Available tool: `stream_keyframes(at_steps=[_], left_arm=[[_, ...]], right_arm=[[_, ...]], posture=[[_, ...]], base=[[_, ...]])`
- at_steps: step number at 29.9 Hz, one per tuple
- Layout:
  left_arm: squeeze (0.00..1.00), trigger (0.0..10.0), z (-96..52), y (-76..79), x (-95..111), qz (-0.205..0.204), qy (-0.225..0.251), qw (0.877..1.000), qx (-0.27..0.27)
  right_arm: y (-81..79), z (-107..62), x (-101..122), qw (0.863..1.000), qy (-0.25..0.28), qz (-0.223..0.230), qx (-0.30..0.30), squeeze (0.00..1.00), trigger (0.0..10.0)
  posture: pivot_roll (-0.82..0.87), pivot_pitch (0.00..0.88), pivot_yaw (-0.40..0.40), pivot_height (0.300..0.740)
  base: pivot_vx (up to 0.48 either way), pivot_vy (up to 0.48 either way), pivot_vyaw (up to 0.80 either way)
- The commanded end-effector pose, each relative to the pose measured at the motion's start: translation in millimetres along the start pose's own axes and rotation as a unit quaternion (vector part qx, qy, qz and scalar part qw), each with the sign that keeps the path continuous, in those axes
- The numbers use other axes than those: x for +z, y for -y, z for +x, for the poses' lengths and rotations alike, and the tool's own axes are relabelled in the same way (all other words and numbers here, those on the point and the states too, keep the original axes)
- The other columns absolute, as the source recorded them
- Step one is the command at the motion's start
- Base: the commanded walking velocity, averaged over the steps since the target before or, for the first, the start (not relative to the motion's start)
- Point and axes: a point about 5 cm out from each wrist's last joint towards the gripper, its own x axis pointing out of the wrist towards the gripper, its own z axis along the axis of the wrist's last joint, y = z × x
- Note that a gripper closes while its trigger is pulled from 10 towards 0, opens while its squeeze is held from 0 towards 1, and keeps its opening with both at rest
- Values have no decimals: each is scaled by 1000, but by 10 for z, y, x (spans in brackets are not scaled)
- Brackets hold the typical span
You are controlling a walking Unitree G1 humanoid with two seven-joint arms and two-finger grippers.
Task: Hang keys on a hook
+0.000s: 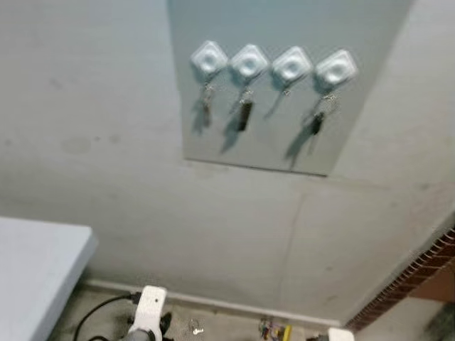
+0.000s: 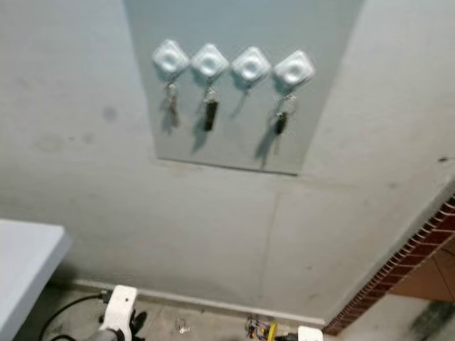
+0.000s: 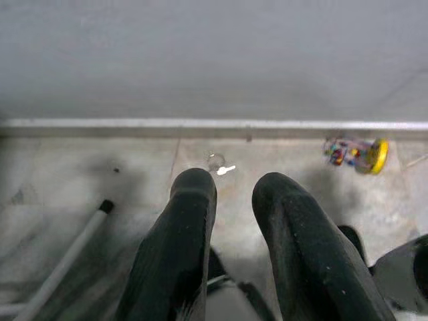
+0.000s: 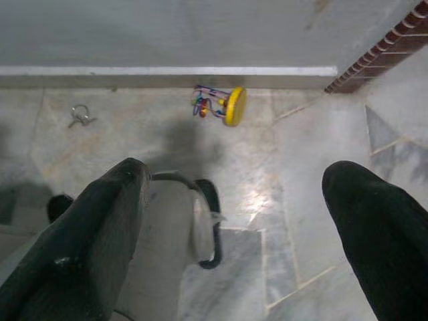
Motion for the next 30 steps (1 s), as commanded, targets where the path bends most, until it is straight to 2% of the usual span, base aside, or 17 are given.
stream_keyframes(at_steps=[1,6,19,27,30], left_arm=[[0,10000,7,59,-8,2,-3,1000,-11],[0,10000,9,56,-2,4,-3,1000,-12],[0,10000,9,51,0,9,-5,1000,-14],[0,10000,5,52,-14,11,-6,1000,-14],[0,10000,3,41,-24,-2,-8,1000,-5]], right_arm=[[46,-13,-39,1000,-10,1,-7,0,10000],[56,-20,-71,1000,-20,5,-9,0,10000],[66,-28,-98,1000,-24,11,-11,0,10000],[66,-30,-99,1000,-23,11,-11,0,10000],[66,-31,-101,1000,-23,12,-11,0,10000]], posture=[[-162,0,10,740],[-165,0,12,740],[-166,0,13,740],[-166,0,12,740],[-165,0,11,740]], base=[[0,-349,0],[0,-354,0],[0,-352,-648],[0,-327,0],[0,0,0]])
